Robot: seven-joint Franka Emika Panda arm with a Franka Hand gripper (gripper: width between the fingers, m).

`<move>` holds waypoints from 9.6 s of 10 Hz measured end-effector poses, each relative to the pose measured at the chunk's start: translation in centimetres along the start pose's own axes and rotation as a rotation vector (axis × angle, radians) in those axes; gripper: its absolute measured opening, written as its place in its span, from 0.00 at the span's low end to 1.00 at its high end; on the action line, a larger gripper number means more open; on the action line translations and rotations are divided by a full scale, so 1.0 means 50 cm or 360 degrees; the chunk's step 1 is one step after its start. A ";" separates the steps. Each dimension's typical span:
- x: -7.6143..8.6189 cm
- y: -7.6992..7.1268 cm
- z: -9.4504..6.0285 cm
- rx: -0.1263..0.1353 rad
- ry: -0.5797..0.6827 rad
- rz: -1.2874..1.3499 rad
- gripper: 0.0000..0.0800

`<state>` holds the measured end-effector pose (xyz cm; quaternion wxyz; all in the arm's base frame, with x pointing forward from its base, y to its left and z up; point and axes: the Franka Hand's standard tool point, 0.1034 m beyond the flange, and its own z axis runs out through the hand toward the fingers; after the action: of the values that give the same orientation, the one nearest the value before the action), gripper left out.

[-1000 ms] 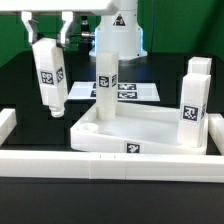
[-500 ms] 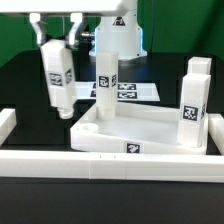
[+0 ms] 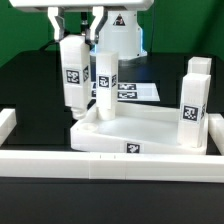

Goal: Assemble desk

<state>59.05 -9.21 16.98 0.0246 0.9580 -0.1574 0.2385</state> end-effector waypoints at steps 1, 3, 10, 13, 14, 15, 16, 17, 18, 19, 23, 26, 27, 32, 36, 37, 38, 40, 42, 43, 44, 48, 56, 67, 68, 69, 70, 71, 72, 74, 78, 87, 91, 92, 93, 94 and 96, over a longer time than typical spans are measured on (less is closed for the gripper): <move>-0.018 -0.020 0.003 0.0018 -0.0044 0.0025 0.36; -0.022 -0.048 0.004 0.0033 -0.0045 0.0011 0.36; -0.052 -0.038 0.013 0.0010 -0.0043 -0.0016 0.36; -0.049 -0.033 0.014 -0.0001 -0.0008 -0.0060 0.36; -0.049 -0.033 0.014 -0.0001 -0.0008 -0.0061 0.36; -0.050 -0.032 0.015 -0.0002 -0.0009 -0.0062 0.36; -0.053 -0.031 0.018 -0.0006 -0.0013 -0.0063 0.36; -0.053 -0.030 0.019 -0.0008 -0.0015 -0.0064 0.36; -0.055 -0.028 0.020 -0.0009 -0.0017 -0.0062 0.36; -0.058 -0.029 0.022 -0.0011 -0.0017 -0.0065 0.36; -0.065 -0.034 0.024 -0.0015 -0.0003 -0.0080 0.36; -0.071 -0.039 0.027 -0.0012 -0.0011 -0.0088 0.36; -0.073 -0.038 0.030 -0.0017 -0.0012 -0.0090 0.36; -0.078 -0.034 0.045 -0.0040 0.0017 -0.0111 0.36; -0.076 -0.033 0.046 -0.0044 0.0028 -0.0120 0.56; -0.075 -0.033 0.046 -0.0044 0.0024 -0.0121 0.75; -0.069 -0.031 0.044 -0.0043 0.0027 -0.0120 0.75; -0.063 -0.031 0.037 -0.0032 0.0014 -0.0111 0.81; -0.048 -0.027 0.022 -0.0013 -0.0013 -0.0099 0.81; -0.035 -0.024 0.017 -0.0007 -0.0019 -0.0098 0.81; -0.036 -0.024 0.019 -0.0010 -0.0013 -0.0101 0.81; -0.048 -0.021 0.033 -0.0016 -0.0073 -0.0098 0.81; -0.067 -0.019 0.064 0.0042 -0.0743 -0.0049 0.81; -0.063 -0.018 0.071 0.0016 -0.0740 0.0030 0.36; -0.064 -0.019 0.071 -0.0011 -0.0740 0.0161 0.36; -0.064 -0.019 0.071 -0.0032 -0.0740 0.0255 0.36; -0.064 -0.019 0.071 -0.0053 -0.0740 0.0344 0.36; -0.064 -0.020 0.071 -0.0068 -0.0739 0.0409 0.36; -0.065 -0.020 0.072 -0.0110 -0.0732 0.0606 0.36; -0.066 -0.021 0.072 -0.0167 -0.0726 0.0877 0.36; -0.069 -0.031 0.073 -0.0287 -0.0704 0.1505 0.36; -0.071 -0.033 0.077 -0.0231 -0.0708 0.1353 0.80; -0.071 -0.032 0.077 -0.0126 -0.0721 0.0909 0.81; -0.071 -0.032 0.077 -0.0095 -0.0723 0.0771 0.81; -0.071 -0.032 0.077 -0.0066 -0.0724 0.0648 0.81; -0.071 -0.034 0.077 -0.0036 -0.0724 0.0510 0.81; -0.075 -0.045 0.077 0.0001 -0.0727 0.0250 0.81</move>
Offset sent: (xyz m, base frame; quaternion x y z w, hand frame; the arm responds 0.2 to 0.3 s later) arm 0.0036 0.0059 -0.0017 -0.0107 0.0076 0.0002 0.9999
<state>58.34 -6.47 11.90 -0.0306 0.9719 -0.2329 0.0170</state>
